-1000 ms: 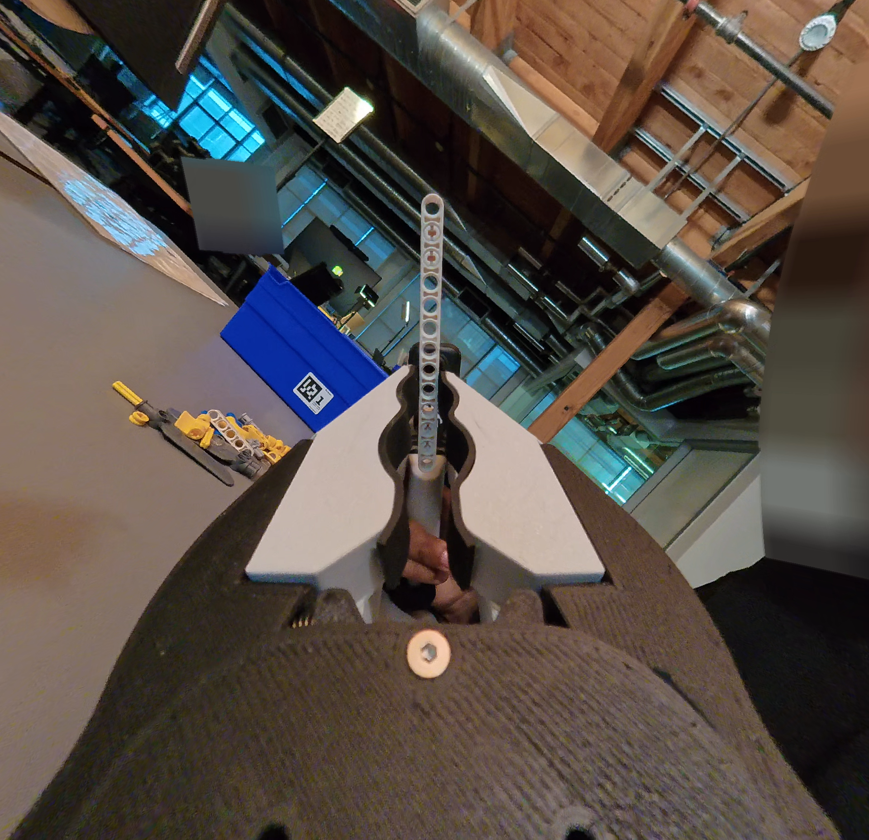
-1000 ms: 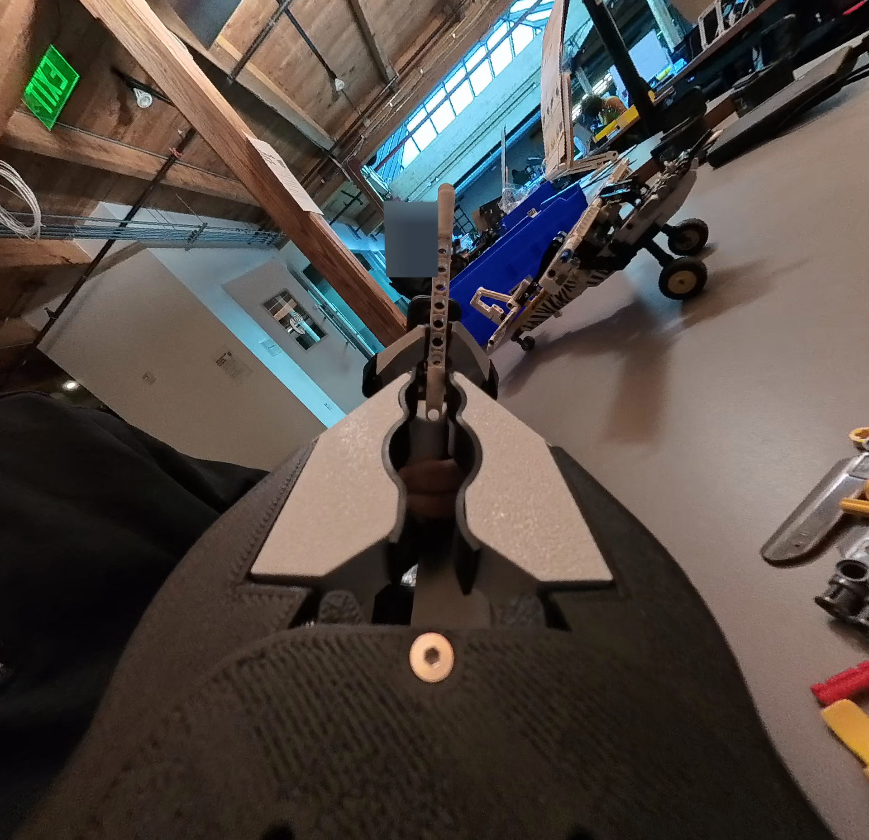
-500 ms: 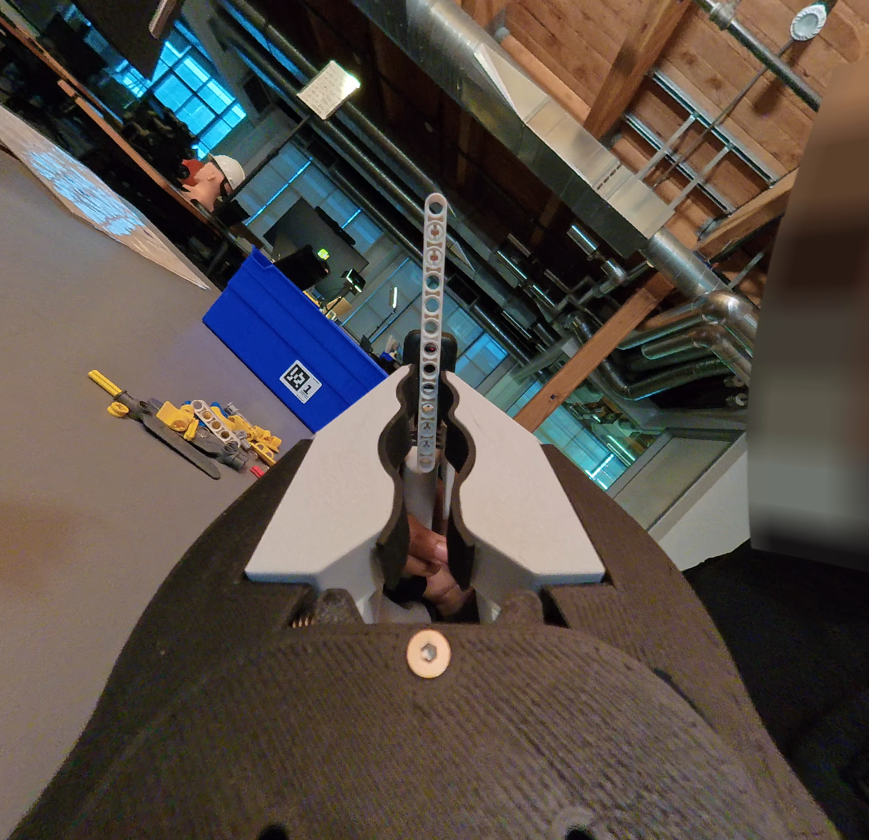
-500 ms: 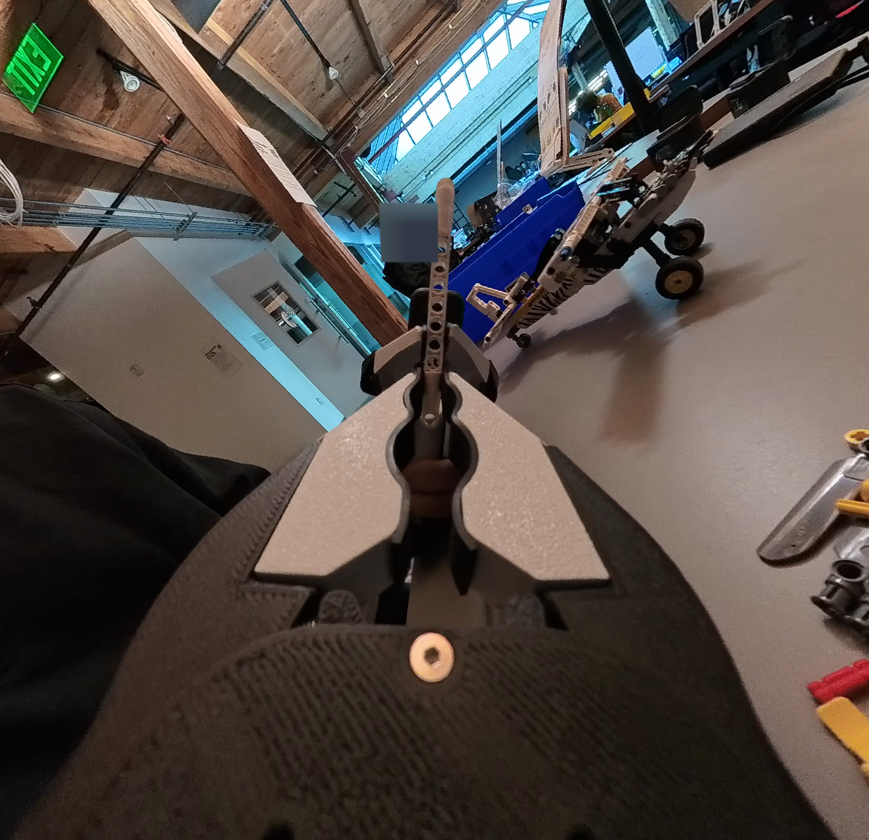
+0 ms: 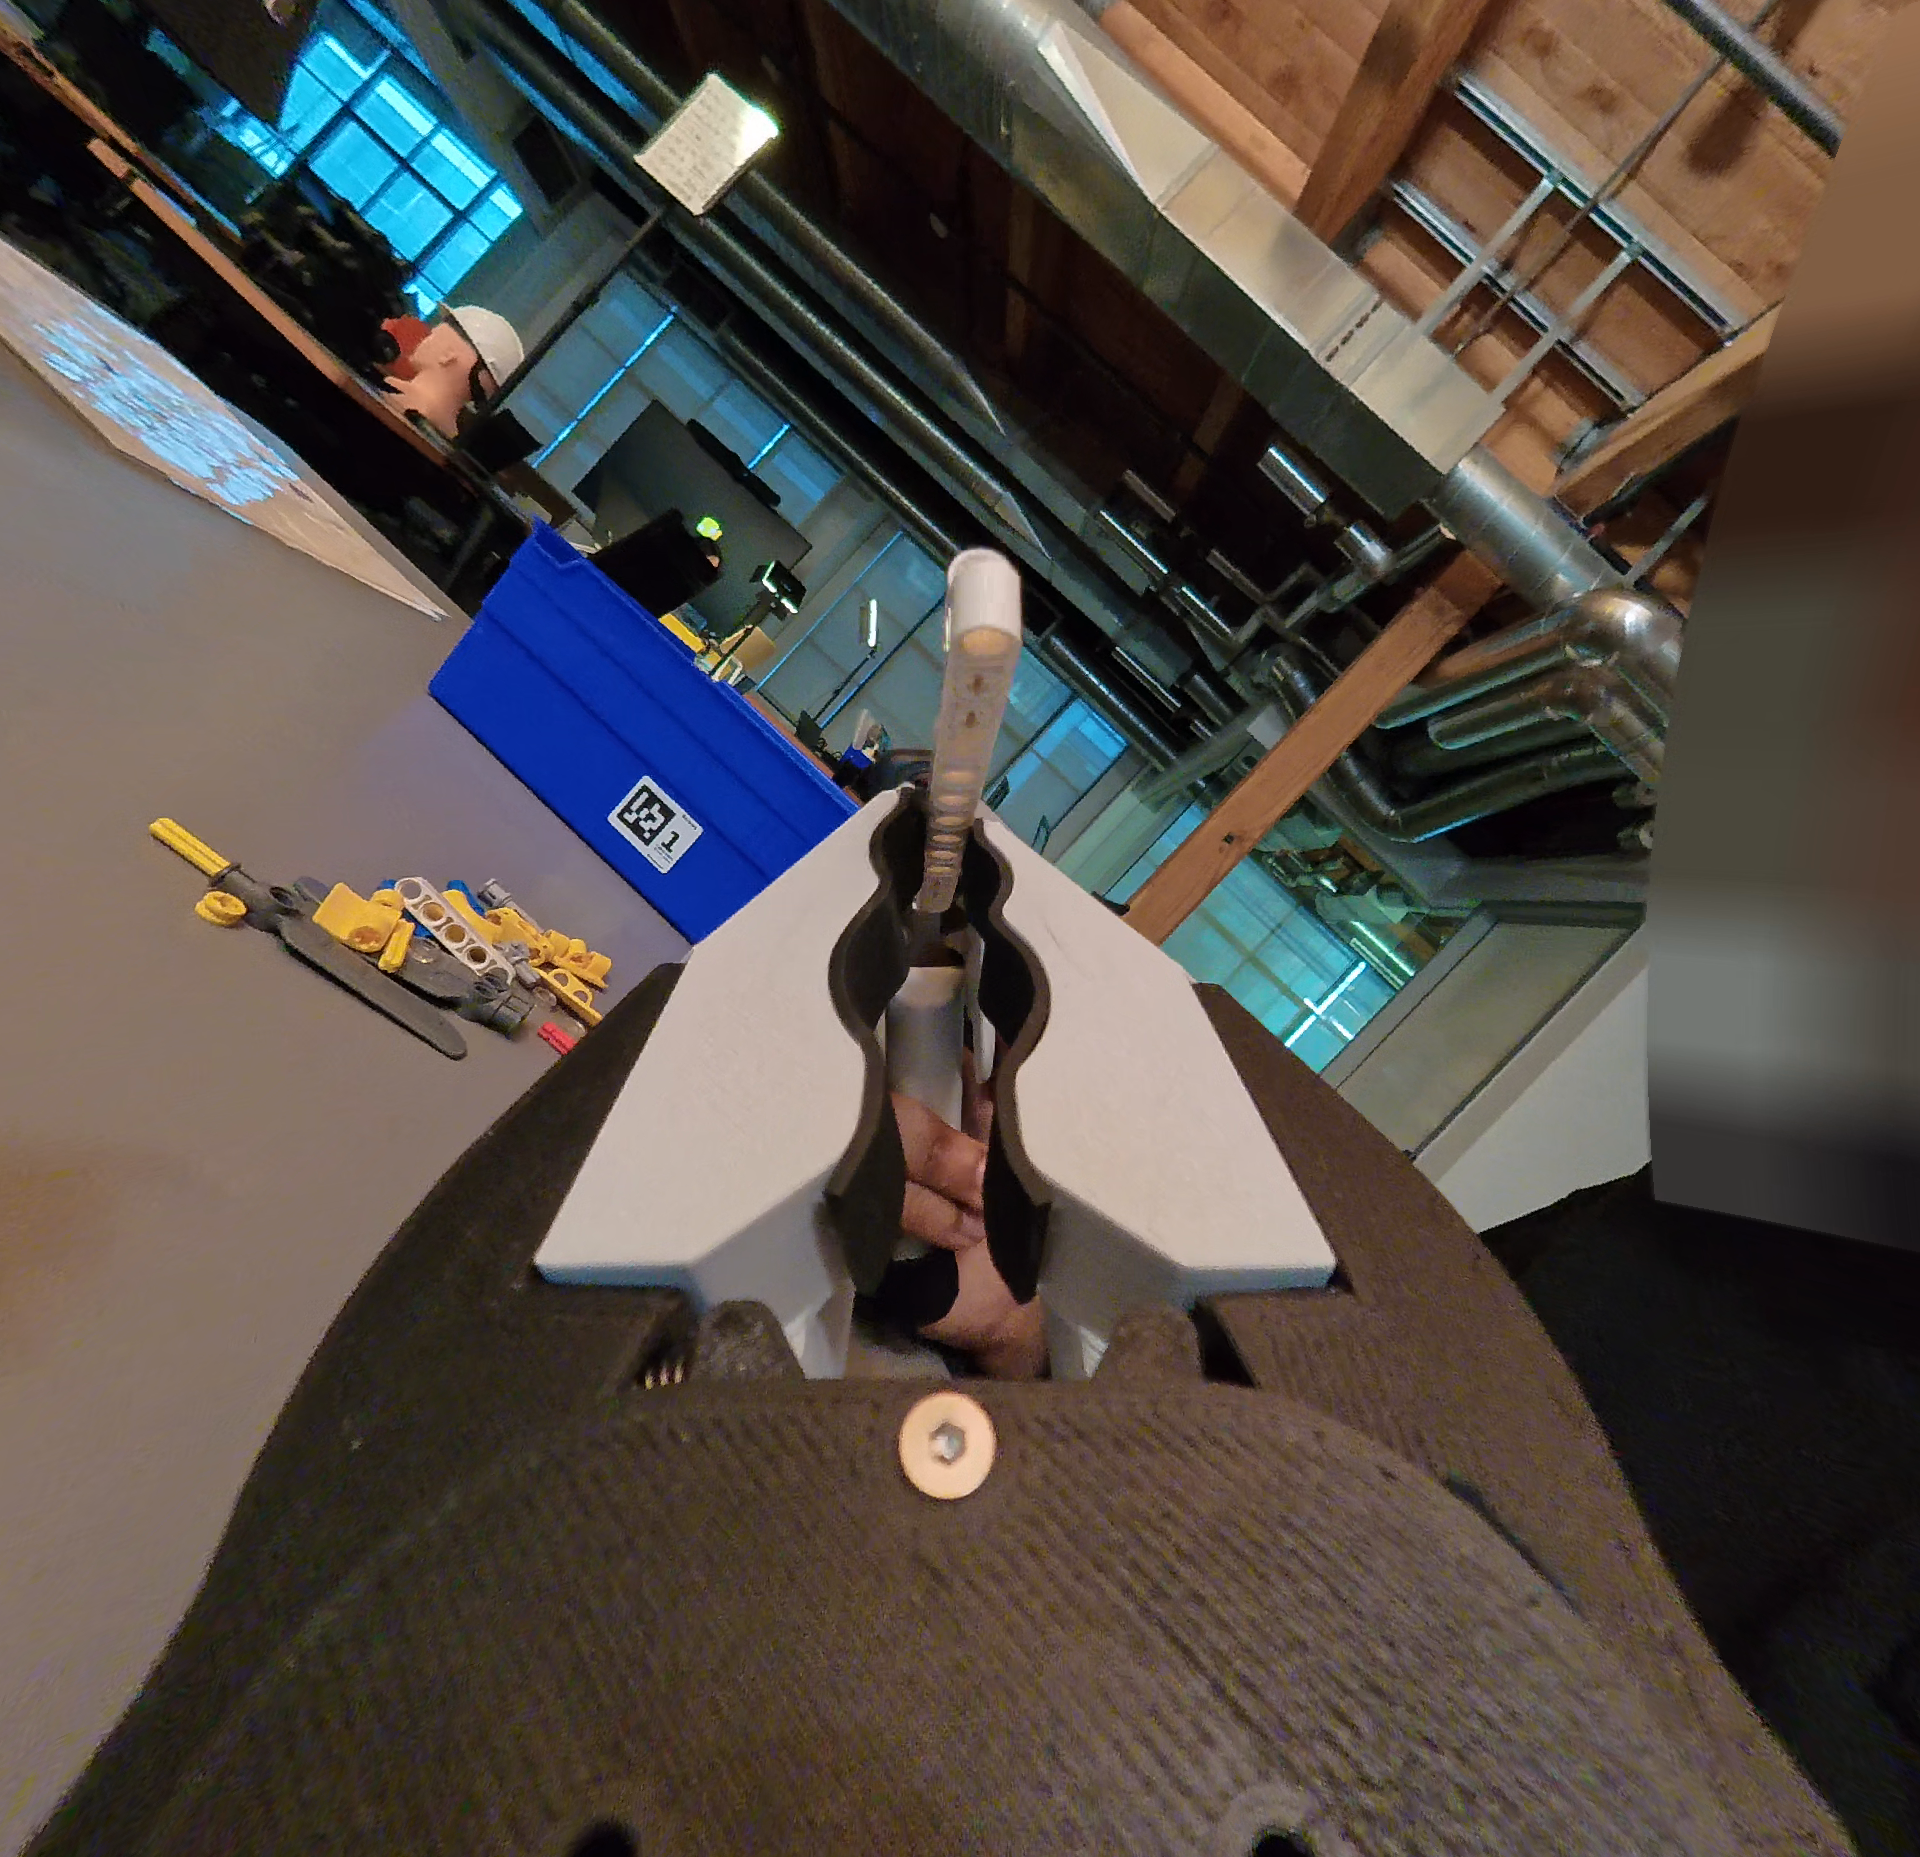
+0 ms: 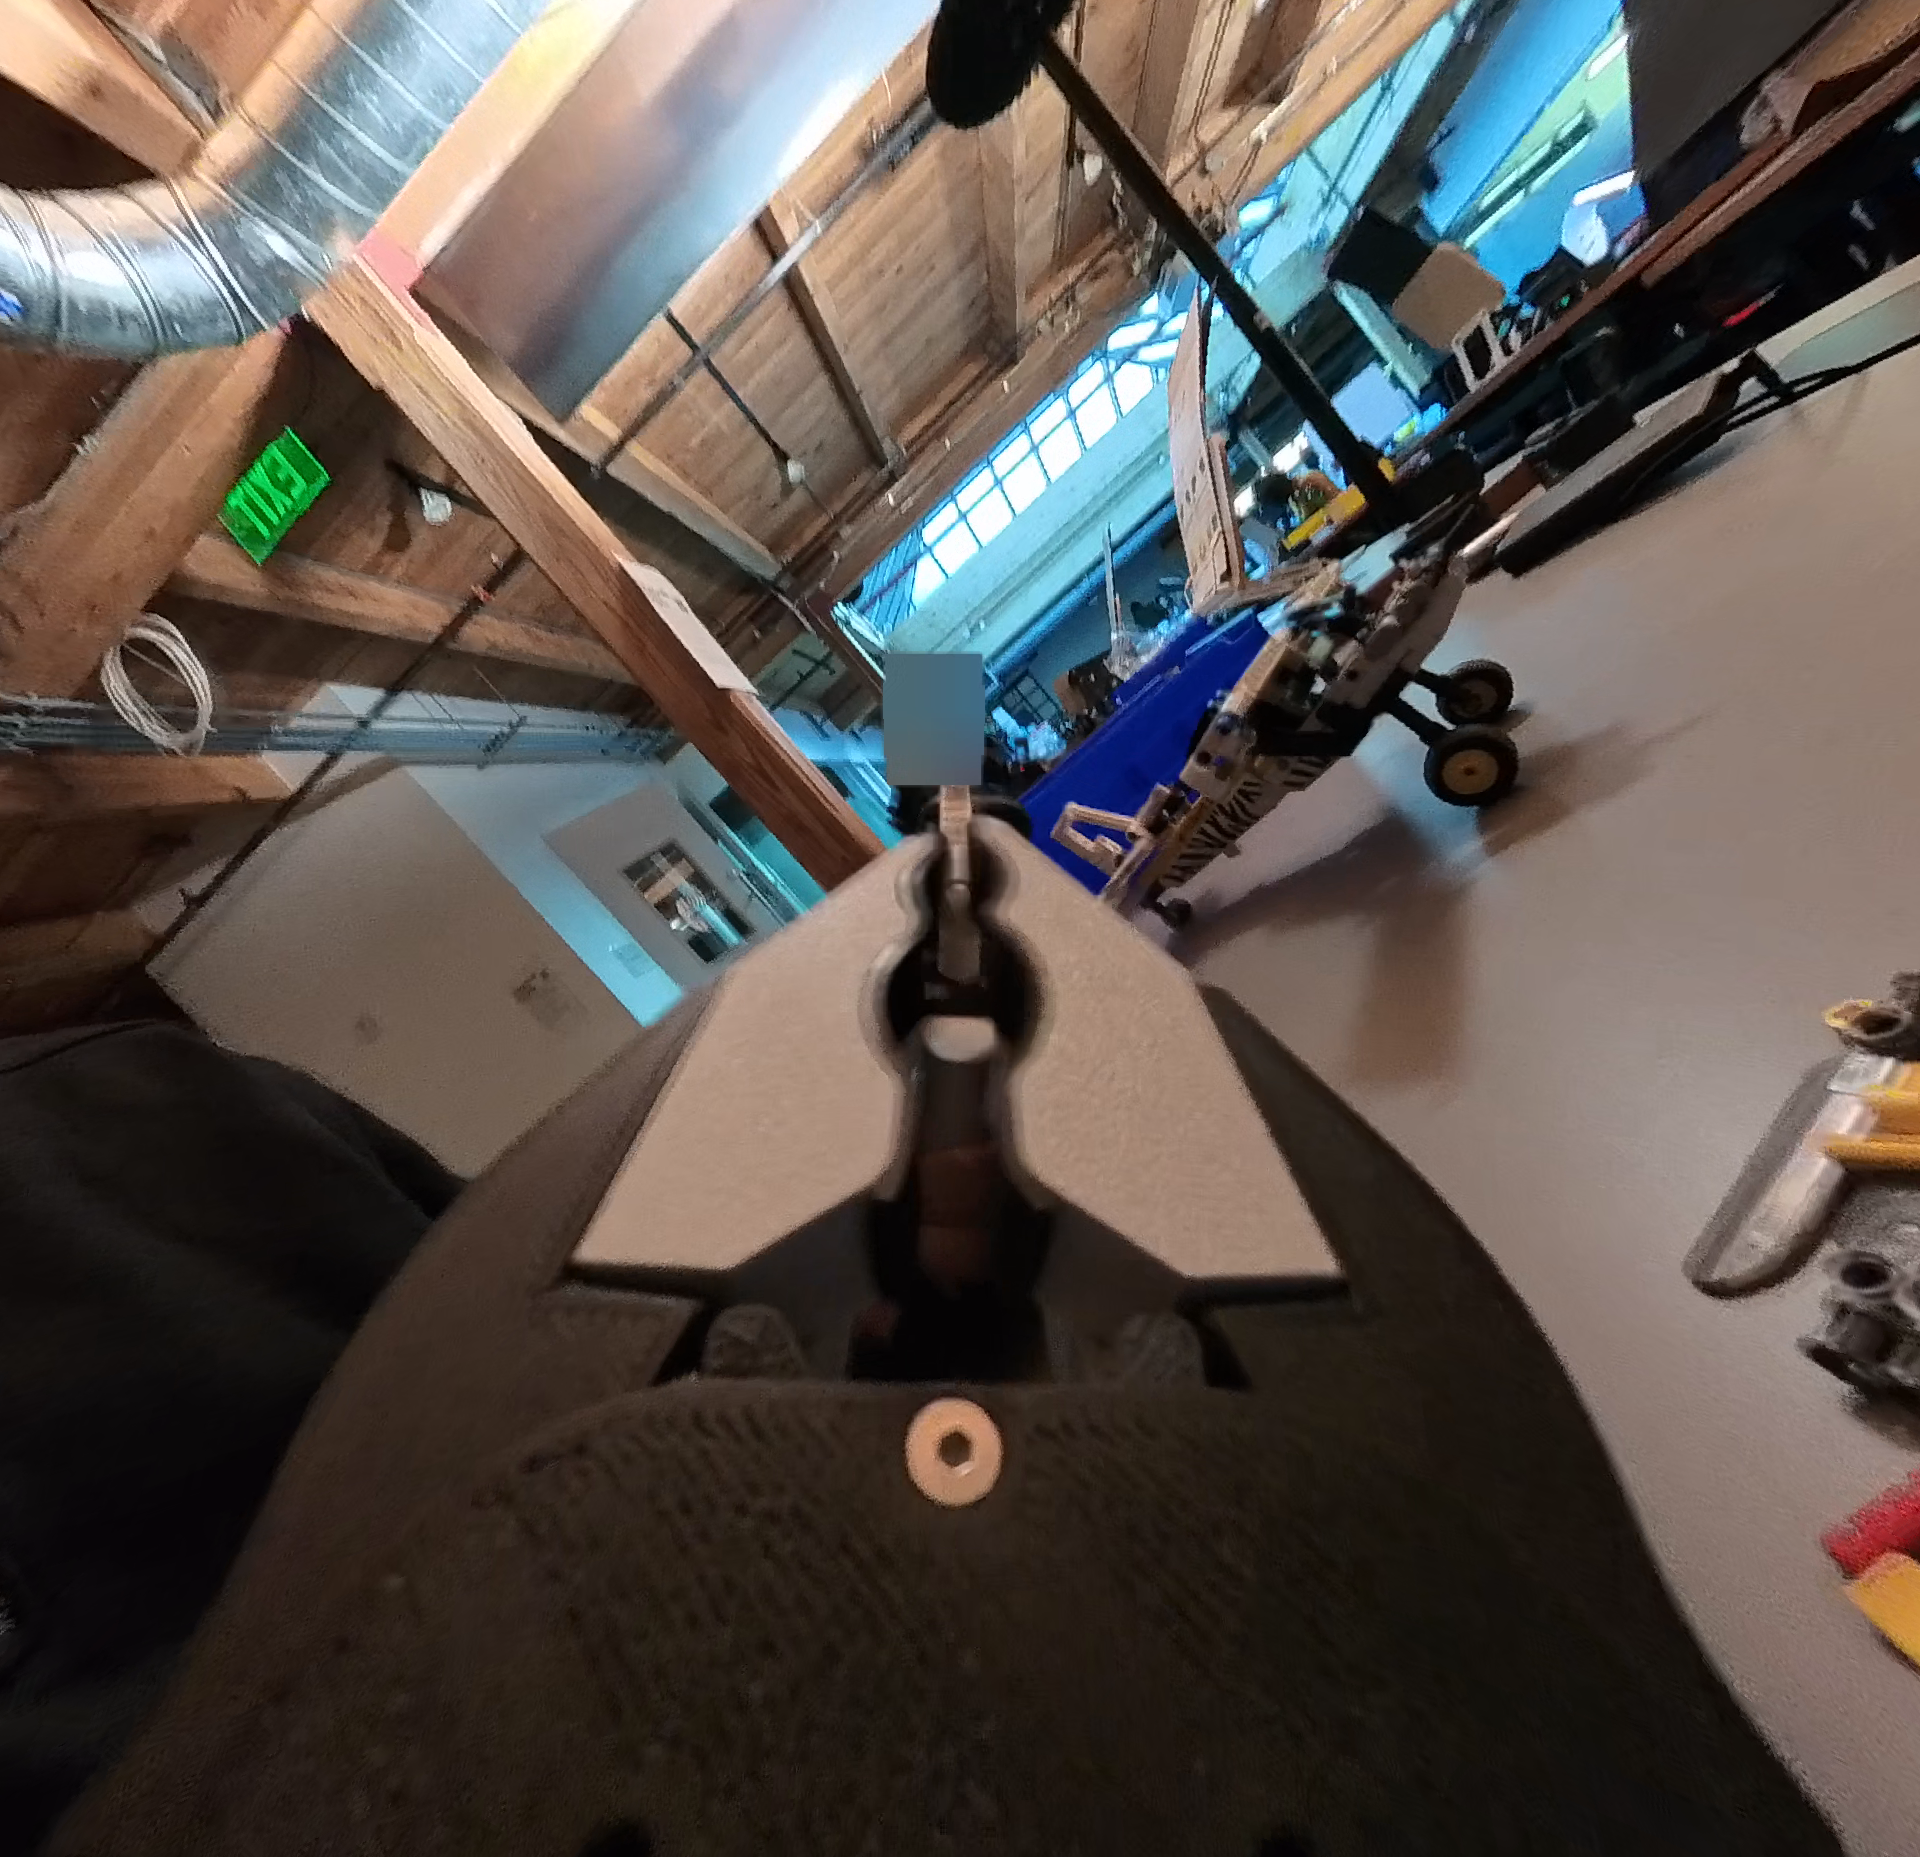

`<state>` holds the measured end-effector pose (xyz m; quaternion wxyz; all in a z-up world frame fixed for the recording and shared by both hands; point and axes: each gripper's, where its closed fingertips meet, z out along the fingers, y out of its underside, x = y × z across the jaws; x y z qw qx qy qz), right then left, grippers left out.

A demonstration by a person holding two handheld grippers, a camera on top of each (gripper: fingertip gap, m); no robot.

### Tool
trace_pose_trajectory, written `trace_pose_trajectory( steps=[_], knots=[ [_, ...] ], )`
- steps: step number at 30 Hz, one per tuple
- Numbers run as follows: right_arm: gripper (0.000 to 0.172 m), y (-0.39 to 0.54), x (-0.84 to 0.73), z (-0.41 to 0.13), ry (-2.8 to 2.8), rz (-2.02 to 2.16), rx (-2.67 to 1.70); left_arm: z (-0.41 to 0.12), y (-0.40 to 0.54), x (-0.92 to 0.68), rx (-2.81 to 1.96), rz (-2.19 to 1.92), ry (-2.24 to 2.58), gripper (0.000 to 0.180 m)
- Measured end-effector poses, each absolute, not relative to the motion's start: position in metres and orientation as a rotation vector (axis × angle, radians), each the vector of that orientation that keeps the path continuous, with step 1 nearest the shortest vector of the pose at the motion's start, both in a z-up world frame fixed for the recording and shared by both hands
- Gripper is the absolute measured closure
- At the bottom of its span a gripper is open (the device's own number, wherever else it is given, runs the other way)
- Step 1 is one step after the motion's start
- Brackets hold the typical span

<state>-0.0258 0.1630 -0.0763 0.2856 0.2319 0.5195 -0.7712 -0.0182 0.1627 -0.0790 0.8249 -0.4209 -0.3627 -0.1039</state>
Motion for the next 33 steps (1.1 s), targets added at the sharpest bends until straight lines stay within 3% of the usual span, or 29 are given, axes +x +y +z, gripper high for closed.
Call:
trace_pose_trajectory(
  steps=[3,10,16,21,33],
  knots=[
    [0.172,0.196,-0.059,-0.072,1.093,-2.134,0.785,-0.076,0.175,-0.002,-0.953,-0.242,-0.703,0.177],
    [0.172,0.166,-0.034,-0.077,1.465,-2.153,0.671,-0.080,0.156,-0.016,-0.863,-0.185,-0.804,0.178],
    [0.148,0.149,-0.021,-0.084,1.536,-2.044,0.598,-0.078,0.144,-0.018,-0.788,-0.193,-0.812,0.177],
    [0.167,0.146,-0.015,-0.085,1.537,-2.008,0.565,-0.079,0.148,-0.017,-0.816,-0.187,-0.806,0.178],
    [0.168,0.157,-0.021,-0.079,1.466,-2.056,0.593,-0.081,0.159,-0.015,-0.881,-0.248,-0.790,0.177]
  ],
)
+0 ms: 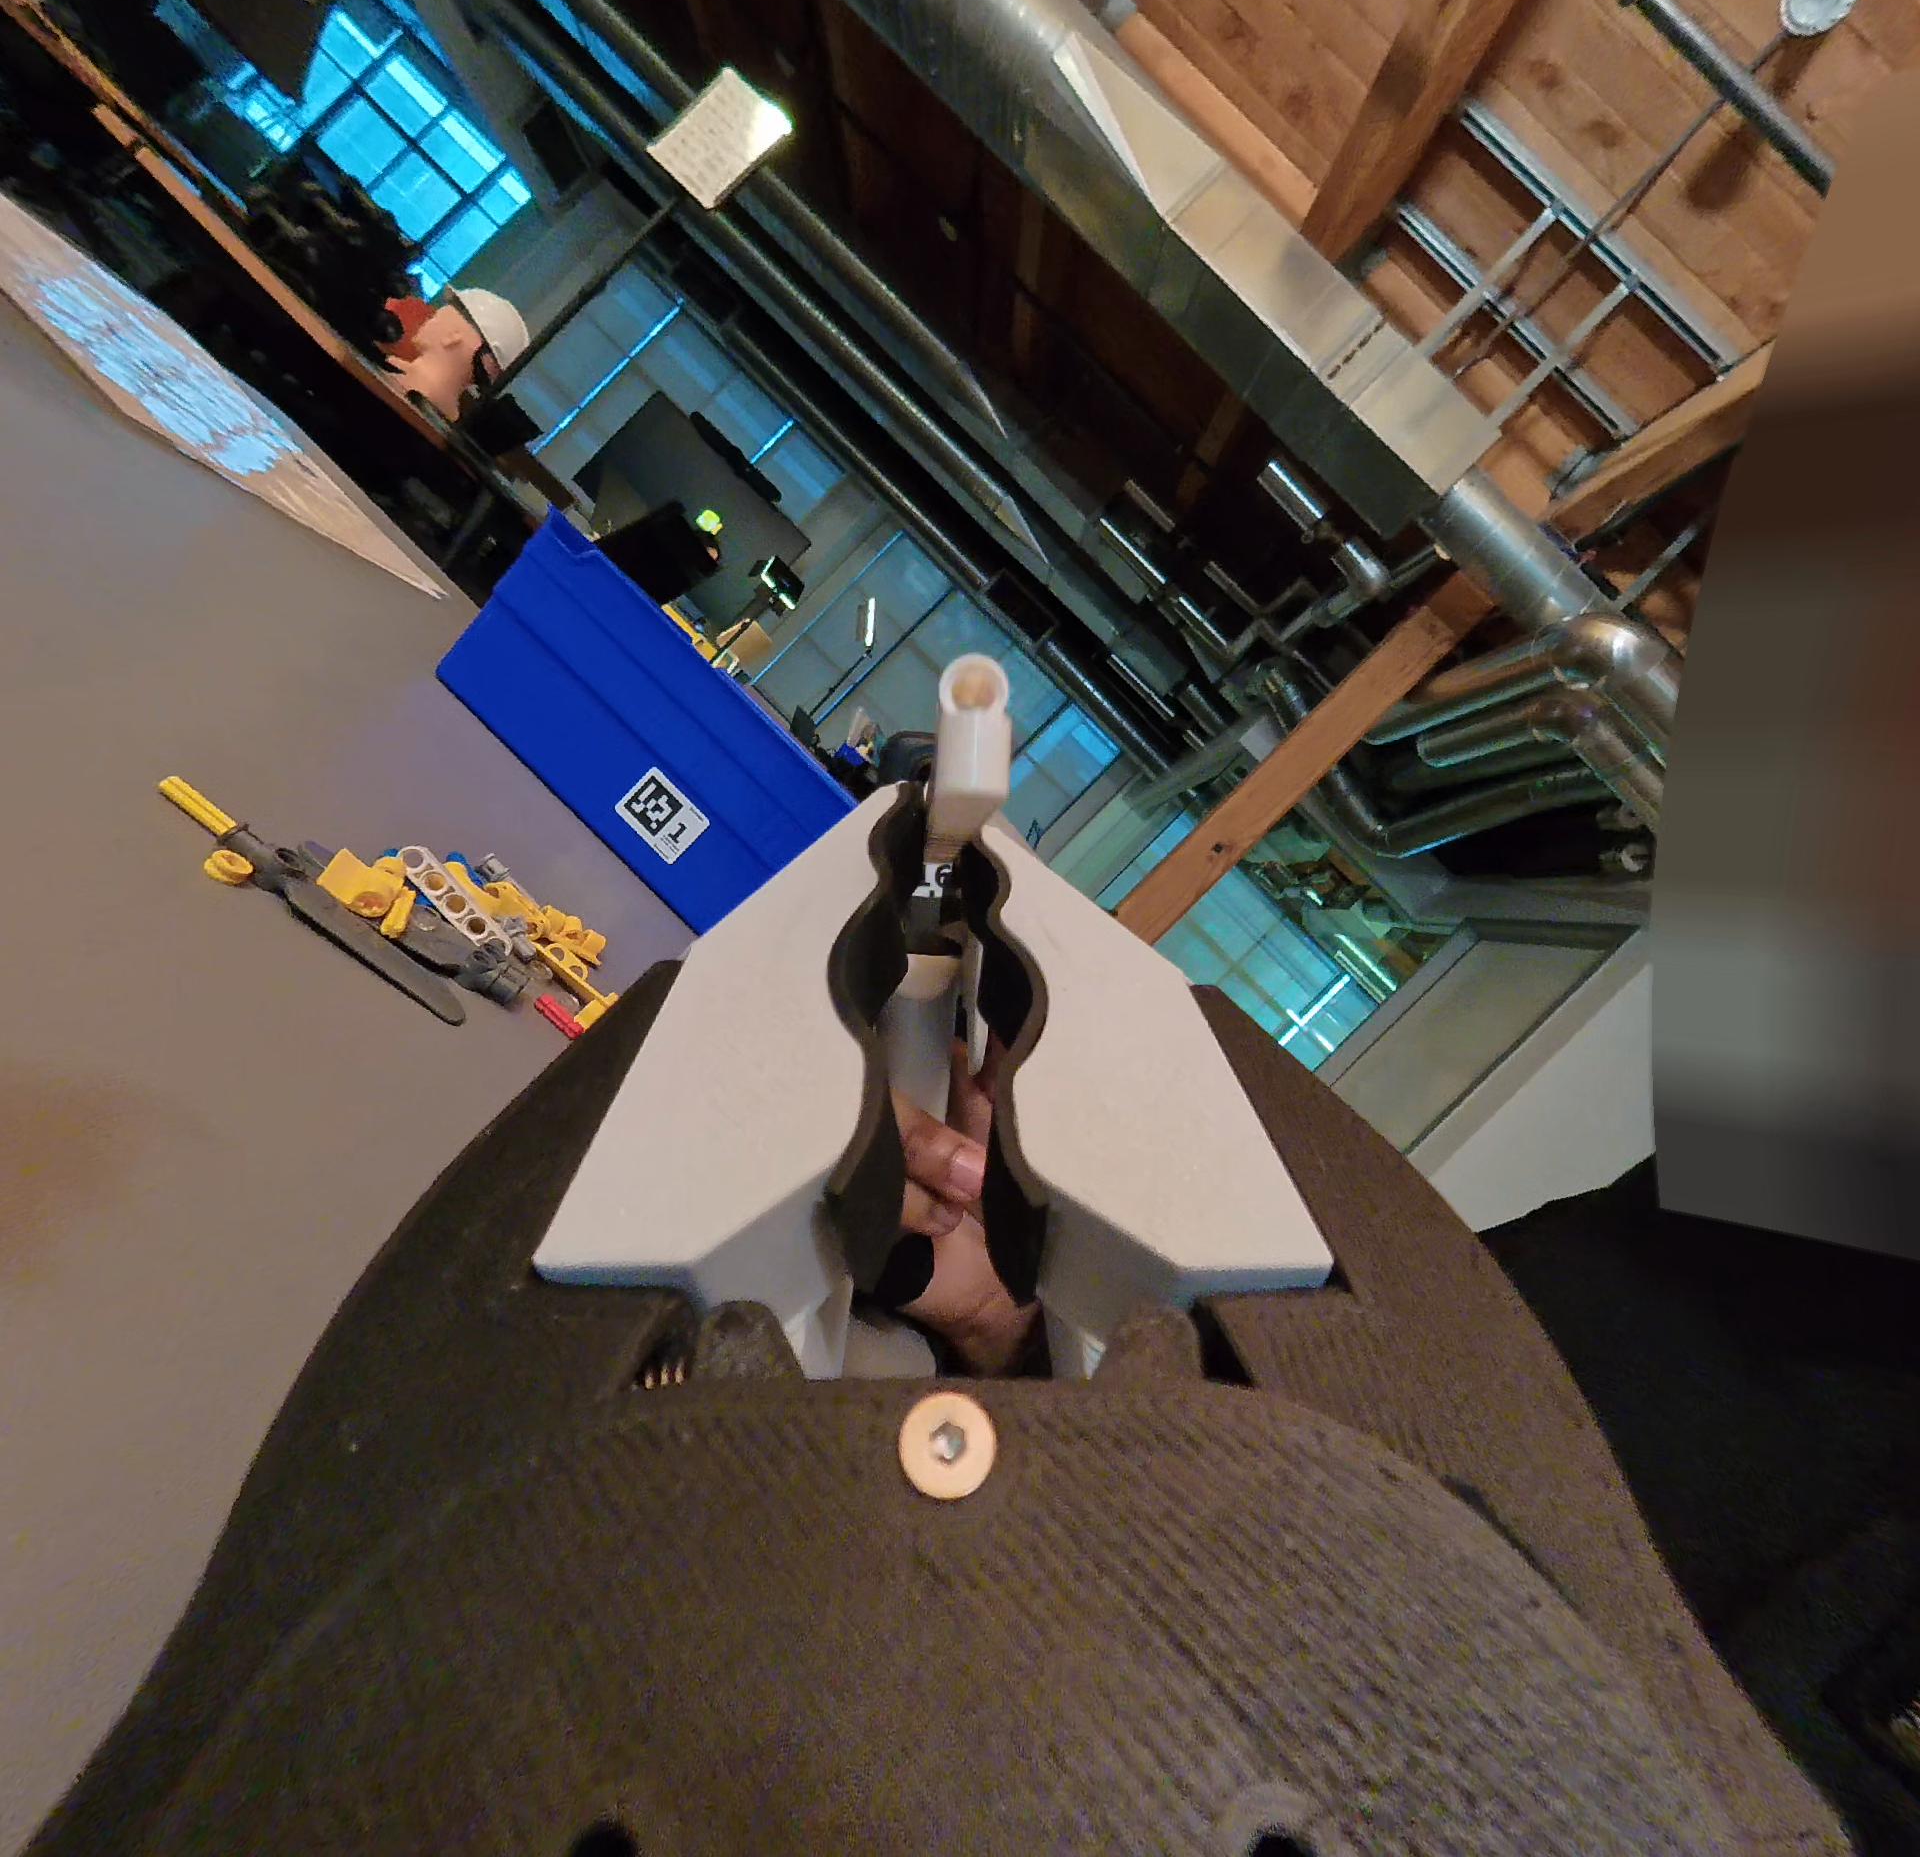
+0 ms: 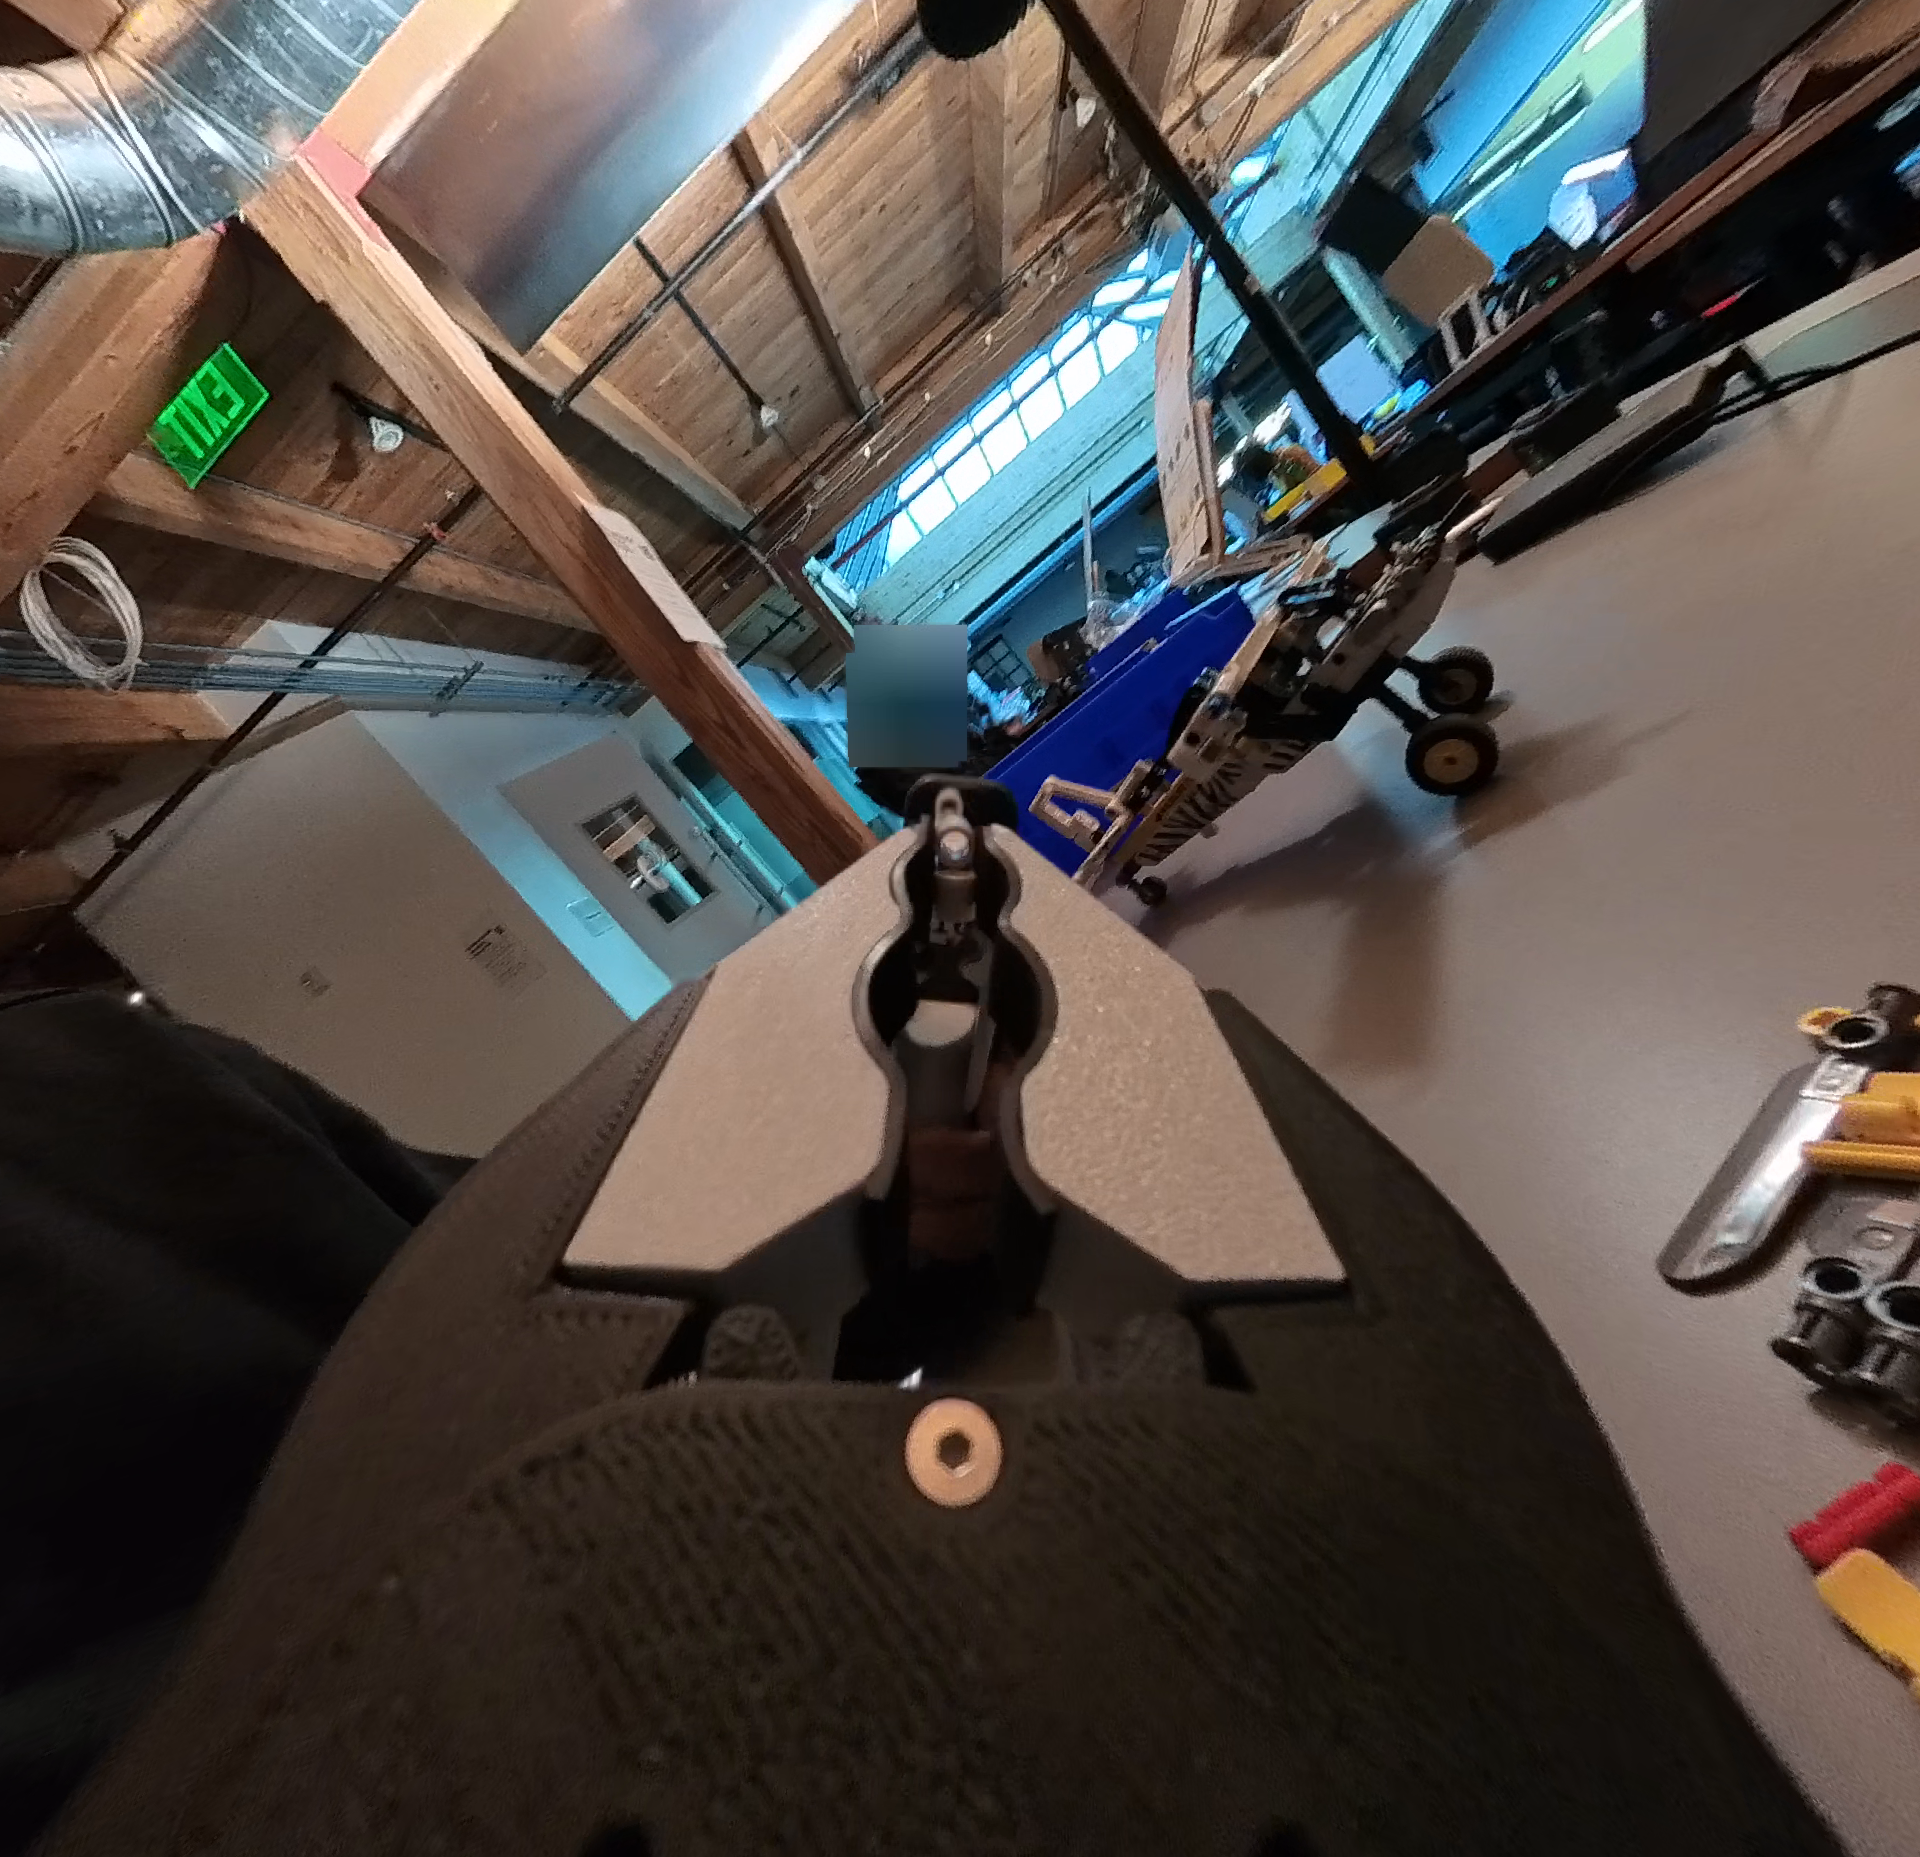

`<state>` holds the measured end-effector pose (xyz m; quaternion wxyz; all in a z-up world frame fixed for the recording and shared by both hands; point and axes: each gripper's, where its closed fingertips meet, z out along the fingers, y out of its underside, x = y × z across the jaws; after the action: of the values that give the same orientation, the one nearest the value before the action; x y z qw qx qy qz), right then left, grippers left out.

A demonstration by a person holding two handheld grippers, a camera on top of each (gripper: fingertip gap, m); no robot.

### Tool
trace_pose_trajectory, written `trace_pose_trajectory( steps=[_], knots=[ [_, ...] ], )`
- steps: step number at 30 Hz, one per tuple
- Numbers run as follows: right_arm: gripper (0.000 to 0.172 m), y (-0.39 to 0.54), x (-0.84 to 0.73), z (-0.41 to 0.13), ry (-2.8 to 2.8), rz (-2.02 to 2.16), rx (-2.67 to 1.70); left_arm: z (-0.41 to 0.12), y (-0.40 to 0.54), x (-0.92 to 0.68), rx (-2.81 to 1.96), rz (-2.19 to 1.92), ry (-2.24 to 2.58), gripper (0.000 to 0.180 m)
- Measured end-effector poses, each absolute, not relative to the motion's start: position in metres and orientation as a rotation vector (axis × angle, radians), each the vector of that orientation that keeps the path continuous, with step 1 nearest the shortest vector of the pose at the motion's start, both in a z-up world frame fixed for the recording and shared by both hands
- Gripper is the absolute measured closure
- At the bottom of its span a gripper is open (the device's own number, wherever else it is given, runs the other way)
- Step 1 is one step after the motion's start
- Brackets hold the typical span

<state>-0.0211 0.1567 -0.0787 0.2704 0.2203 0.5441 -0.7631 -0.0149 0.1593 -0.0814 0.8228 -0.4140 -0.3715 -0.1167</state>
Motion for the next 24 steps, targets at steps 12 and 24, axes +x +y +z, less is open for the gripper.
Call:
trace_pose_trajectory(
  steps=[12,24],
  knots=[
    [0.167,0.160,-0.029,-0.075,1.356,-2.092,0.643,-0.084,0.164,-0.017,-0.897,-0.230,-0.809,0.178],
    [0.140,0.163,-0.036,-0.075,1.395,-2.161,0.683,-0.079,0.151,-0.017,-0.811,-0.233,-0.795,0.177]
  ],
)
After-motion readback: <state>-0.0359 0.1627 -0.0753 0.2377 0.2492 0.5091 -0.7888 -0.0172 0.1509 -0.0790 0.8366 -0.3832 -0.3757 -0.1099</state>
